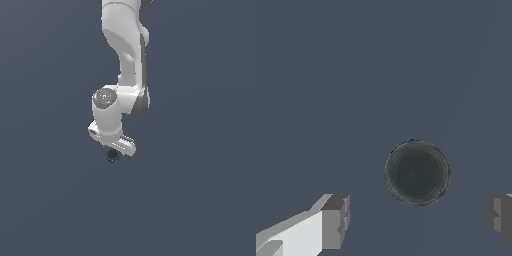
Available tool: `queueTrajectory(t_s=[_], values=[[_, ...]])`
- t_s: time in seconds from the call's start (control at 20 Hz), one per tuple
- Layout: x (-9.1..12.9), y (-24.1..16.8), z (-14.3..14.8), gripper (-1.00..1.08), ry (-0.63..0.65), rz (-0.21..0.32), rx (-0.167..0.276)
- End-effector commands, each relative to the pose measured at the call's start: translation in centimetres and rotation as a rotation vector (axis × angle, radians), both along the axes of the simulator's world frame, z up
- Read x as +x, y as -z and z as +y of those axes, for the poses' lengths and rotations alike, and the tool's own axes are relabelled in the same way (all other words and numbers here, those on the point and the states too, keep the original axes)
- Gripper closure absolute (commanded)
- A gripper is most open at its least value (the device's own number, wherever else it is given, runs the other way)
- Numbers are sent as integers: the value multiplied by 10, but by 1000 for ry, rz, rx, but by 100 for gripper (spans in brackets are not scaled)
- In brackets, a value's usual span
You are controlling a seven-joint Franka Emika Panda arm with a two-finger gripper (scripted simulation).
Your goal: Pick up the object and move it to a goal position.
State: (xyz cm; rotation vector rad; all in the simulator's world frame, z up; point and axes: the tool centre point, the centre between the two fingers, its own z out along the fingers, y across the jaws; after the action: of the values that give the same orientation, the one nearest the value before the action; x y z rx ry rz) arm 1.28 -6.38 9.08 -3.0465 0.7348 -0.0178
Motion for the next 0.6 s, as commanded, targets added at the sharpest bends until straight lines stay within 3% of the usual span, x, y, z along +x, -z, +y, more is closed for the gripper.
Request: queueTrajectory(t_s=[0.0, 0.55], values=[[-2, 12, -5, -92, 48, 5, -1], [-6, 27, -12, -92, 103, 13, -4]])
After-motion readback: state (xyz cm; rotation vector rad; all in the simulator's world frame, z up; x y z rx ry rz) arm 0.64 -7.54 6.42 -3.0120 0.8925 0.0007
